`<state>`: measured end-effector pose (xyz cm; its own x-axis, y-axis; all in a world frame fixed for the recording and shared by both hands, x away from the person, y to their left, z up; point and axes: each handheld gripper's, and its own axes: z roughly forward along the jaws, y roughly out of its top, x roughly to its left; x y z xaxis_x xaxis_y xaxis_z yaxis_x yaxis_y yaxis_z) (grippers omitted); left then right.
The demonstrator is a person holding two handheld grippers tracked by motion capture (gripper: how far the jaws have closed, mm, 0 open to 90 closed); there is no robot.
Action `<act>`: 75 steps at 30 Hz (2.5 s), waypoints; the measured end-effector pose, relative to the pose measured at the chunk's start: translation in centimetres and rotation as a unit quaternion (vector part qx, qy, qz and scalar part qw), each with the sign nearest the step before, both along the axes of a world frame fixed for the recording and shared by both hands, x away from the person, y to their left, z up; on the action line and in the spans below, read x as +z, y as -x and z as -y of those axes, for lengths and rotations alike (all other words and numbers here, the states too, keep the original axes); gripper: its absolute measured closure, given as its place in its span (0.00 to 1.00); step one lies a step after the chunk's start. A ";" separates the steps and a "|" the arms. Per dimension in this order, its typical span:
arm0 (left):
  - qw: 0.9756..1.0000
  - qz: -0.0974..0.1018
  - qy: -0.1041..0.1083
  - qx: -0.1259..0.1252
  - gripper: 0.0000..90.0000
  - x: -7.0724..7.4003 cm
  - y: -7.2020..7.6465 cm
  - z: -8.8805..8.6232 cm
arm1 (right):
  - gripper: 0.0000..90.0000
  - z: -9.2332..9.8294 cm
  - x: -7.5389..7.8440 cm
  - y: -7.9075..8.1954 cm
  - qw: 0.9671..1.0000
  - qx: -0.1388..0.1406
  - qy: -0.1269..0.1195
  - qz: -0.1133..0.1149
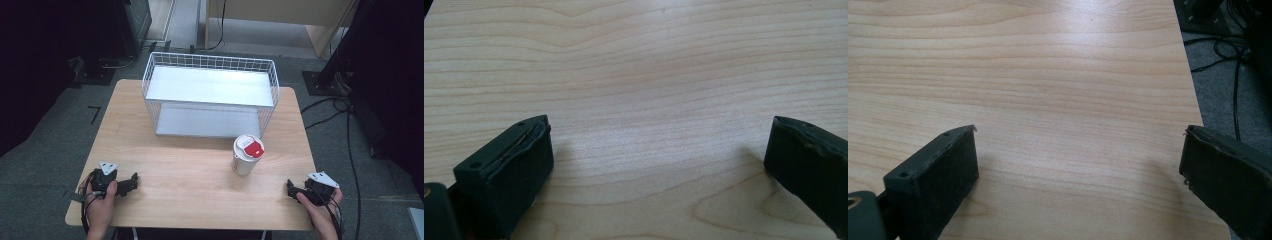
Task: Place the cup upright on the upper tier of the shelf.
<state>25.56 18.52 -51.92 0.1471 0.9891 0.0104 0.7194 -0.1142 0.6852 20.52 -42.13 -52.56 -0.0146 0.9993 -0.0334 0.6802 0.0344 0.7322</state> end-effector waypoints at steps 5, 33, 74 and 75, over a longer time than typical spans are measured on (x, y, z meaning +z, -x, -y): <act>1.000 0.000 0.000 0.000 0.00 0.0 0.0 0.0 | 0.03 -0.7 0.1 0.1 1.000 0.008 0.000 0.005; 1.000 0.000 0.000 0.000 0.00 0.0 0.0 0.0 | 0.04 -8.0 2.8 -0.7 0.993 0.094 -0.036 0.062; 1.000 0.000 0.000 0.000 0.00 0.0 0.0 0.0 | 0.16 -14.3 3.2 -2.2 0.972 0.161 -0.096 0.143; 1.000 0.000 0.000 0.000 0.00 0.0 0.0 0.0 | 0.16 -14.4 3.2 -2.4 0.971 0.160 -0.101 0.147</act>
<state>25.56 18.52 -51.92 0.1471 0.9891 0.0102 0.7194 -0.1140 0.6852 22.90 -27.76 -49.35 -0.3445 0.9319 0.1136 0.4189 0.0443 0.9070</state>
